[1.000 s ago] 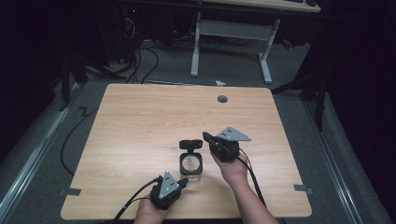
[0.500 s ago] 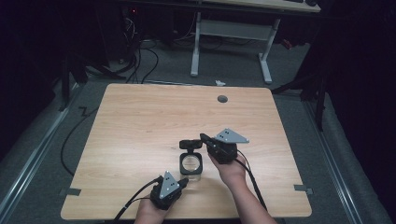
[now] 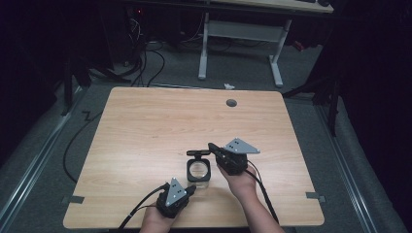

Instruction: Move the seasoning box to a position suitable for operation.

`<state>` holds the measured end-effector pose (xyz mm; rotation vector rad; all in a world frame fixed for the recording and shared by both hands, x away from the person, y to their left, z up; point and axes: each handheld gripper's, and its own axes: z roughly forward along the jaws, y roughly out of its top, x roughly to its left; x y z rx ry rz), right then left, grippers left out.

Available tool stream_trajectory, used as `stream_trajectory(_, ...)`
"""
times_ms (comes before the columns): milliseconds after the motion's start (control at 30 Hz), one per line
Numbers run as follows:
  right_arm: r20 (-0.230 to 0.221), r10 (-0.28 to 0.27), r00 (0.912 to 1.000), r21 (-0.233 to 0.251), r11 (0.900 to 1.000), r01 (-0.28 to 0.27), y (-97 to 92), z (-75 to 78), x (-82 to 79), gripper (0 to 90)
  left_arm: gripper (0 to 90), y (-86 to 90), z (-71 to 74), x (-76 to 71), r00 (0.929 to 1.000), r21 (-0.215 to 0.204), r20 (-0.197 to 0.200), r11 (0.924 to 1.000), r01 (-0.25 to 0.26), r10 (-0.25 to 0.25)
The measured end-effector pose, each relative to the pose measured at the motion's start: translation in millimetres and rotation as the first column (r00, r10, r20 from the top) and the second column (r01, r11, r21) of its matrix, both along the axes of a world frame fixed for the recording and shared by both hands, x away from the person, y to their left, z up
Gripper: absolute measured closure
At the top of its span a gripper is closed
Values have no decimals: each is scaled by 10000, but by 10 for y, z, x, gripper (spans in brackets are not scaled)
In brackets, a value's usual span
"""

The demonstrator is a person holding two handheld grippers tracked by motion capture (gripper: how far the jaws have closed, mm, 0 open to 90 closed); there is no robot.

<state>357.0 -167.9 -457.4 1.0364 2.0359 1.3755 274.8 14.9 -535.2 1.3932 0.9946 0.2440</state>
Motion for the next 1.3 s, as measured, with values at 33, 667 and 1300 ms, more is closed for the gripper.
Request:
stream_trajectory(33, -1, 13, 10000, 14, 10000, -13, 1, -2, -14, 900, 900, 0, 0, 0, 10000, -5, 0, 10000, 1, -1)
stream_trajectory(667, -52, 140, 9999, 101, 9999, -139, -49, -168, -265, 900, 900, 30, 26, -9, 10000, -157, -56, 9999, -3, 2)
stream_trajectory(1300, -614, -2045, 9769, -133, 9789, 2041, -884, -306, -271, 780, 734, 1093, 189, 315, 9728, 79, -334, 9734, -2290, 2291)
